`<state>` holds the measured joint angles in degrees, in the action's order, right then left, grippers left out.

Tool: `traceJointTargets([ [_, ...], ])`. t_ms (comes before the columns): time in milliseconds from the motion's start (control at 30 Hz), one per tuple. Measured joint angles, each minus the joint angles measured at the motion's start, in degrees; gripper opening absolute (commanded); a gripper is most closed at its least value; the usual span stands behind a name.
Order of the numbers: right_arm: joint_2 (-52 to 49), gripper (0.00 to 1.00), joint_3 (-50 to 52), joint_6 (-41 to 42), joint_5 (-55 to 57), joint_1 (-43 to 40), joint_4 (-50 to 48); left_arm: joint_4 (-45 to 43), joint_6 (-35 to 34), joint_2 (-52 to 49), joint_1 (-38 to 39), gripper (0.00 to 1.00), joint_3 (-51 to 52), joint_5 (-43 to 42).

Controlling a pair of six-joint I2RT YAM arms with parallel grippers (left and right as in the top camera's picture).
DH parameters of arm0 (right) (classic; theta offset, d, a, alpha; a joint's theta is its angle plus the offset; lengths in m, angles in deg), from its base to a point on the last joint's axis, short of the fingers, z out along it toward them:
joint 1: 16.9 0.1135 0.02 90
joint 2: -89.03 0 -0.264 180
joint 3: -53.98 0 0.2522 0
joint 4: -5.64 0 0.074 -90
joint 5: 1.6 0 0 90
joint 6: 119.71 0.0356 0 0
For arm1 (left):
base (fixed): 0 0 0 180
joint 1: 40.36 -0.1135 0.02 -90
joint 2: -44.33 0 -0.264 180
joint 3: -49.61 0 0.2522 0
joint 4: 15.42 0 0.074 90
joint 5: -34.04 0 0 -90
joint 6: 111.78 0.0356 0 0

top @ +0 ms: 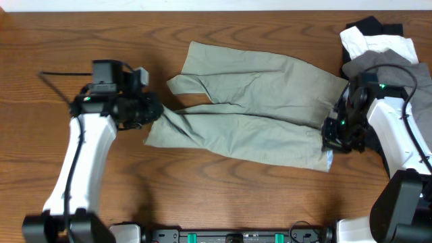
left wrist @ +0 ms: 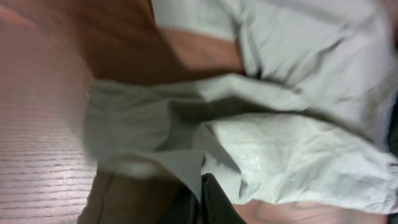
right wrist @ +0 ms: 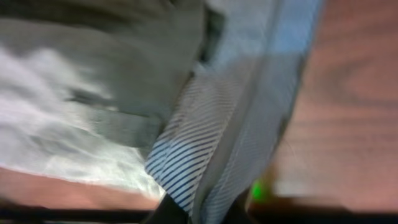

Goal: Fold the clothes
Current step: 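Lower the stretched shorts flat onto the table center with both grippers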

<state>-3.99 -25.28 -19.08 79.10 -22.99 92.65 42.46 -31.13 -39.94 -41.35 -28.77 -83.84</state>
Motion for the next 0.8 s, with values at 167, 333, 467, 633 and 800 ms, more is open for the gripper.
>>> traceJointTargets([
  [167, 0.0, 0.39, 1.7, 0.9, 4.3, -0.4, 2.3, 0.4, 0.7, -4.6, 2.3, 0.06, 0.4, 0.9],
  [333, 0.0, 0.43, 1.9, 1.1, 5.7, -1.0, 4.3, 0.5, 1.1, -5.0, 2.6, 0.06, 0.4, 2.3],
  [467, 0.0, 0.43, 4.0, 1.1, 5.1, -1.0, 3.8, 1.8, 1.6, -5.0, 2.6, 0.06, 0.4, 5.6],
  [633, 0.0, 0.46, 9.6, 1.6, -0.3, -1.0, -1.8, 2.1, 1.9, -5.0, 2.6, 0.06, 0.4, 7.7],
  [800, 0.0, 0.50, 14.9, 6.2, -2.7, -1.0, -9.0, 2.0, 1.9, -5.0, 2.6, 0.06, 0.4, 8.6],
])
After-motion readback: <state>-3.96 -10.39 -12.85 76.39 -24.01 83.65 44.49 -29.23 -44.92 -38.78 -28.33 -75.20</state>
